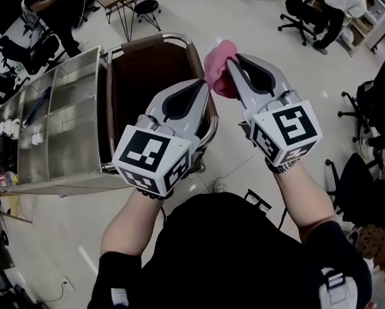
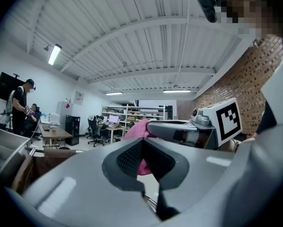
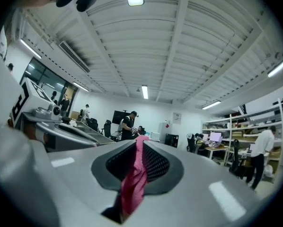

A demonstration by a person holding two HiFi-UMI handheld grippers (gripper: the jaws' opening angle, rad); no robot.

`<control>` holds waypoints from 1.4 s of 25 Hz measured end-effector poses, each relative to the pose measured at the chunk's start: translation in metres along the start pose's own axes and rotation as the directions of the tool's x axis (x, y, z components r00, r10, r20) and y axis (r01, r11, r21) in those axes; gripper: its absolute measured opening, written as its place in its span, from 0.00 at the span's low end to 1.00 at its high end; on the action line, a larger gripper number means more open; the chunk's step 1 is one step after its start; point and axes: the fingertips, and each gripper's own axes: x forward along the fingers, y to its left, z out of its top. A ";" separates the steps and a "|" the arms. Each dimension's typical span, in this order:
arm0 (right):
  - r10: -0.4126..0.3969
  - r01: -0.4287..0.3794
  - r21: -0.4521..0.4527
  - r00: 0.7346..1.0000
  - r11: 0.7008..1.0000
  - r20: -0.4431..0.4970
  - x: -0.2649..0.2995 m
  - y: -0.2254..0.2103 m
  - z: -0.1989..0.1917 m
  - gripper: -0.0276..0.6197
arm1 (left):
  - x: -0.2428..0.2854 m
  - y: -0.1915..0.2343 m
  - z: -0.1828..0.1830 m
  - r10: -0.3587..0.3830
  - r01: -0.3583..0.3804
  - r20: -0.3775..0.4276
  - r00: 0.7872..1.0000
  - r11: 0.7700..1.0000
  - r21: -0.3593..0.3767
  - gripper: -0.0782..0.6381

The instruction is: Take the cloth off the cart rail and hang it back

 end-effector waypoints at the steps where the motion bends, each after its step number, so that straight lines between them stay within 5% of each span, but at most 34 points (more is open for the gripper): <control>1: 0.029 -0.029 0.003 1.000 1.000 0.006 0.005 -0.005 0.002 0.10 | 0.006 0.001 0.001 0.025 -0.025 0.000 1.000 1.000 0.003 0.10; 11: 0.241 -0.240 0.024 0.968 0.971 -0.064 0.052 -0.017 -0.036 0.11 | 0.027 0.033 0.000 0.220 -0.220 -0.003 0.976 0.976 0.007 0.10; 22: 0.238 -0.238 0.023 0.954 0.971 -0.183 0.049 -0.062 -0.095 0.11 | 0.069 0.034 -0.022 0.221 -0.221 -0.040 0.975 0.975 -0.019 0.10; 35: 0.424 -0.406 0.123 0.859 0.906 -0.287 0.051 -0.025 -0.153 0.17 | 0.081 0.042 -0.036 0.261 -0.264 -0.077 0.962 0.964 -0.027 0.10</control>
